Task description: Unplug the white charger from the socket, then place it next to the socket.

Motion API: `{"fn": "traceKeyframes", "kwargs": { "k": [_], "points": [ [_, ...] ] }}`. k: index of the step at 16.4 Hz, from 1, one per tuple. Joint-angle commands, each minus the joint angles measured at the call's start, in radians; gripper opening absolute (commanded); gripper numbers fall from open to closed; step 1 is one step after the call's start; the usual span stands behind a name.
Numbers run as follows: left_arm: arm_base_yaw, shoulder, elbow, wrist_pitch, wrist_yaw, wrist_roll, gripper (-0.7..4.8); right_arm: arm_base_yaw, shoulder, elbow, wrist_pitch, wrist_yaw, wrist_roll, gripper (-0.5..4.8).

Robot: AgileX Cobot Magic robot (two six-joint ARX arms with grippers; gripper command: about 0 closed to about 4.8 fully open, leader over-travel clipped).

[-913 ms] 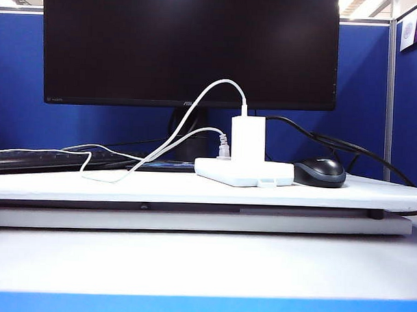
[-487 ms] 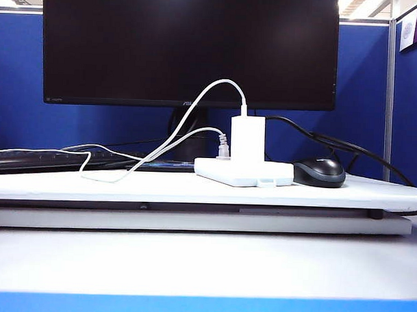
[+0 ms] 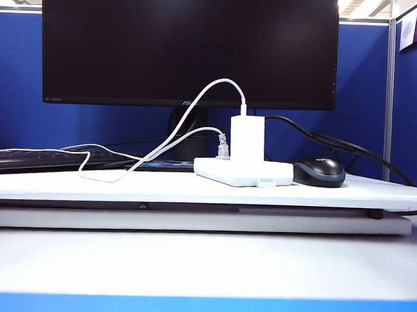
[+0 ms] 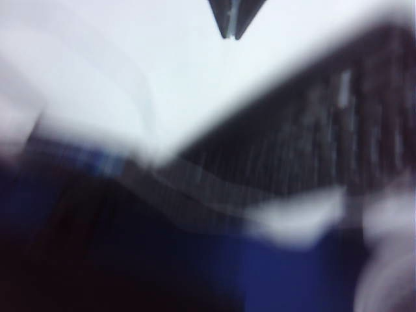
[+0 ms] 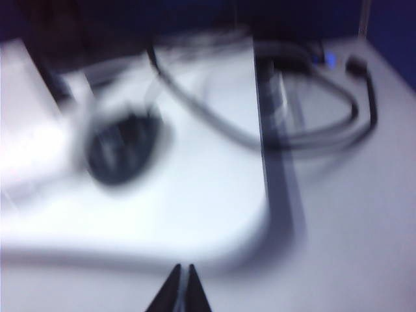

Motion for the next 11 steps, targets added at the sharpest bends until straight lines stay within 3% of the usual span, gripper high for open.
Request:
{"fn": "traceKeyframes", "kwargs": {
  "k": [1,6,8,11],
  "points": [
    [0.0,0.017,0.079,0.071,-0.008,-0.004,-0.05,-0.001,-0.002,0.09,0.037,0.037,-0.032,-0.02],
    [0.0,0.264,0.265,0.195,0.03,0.05,-0.05,0.0,0.111,0.285,0.037,0.061,-0.035,-0.02],
    [-0.002,0.524,0.445,0.245,0.161,0.093,-0.05,0.0,0.248,0.421,0.037,0.058,-0.04,-0.02],
    [-0.005,0.815,0.682,0.246,0.364,0.093,-0.05,0.0,0.417,0.564,0.041,0.032,-0.106,-0.01]
  ]
}}
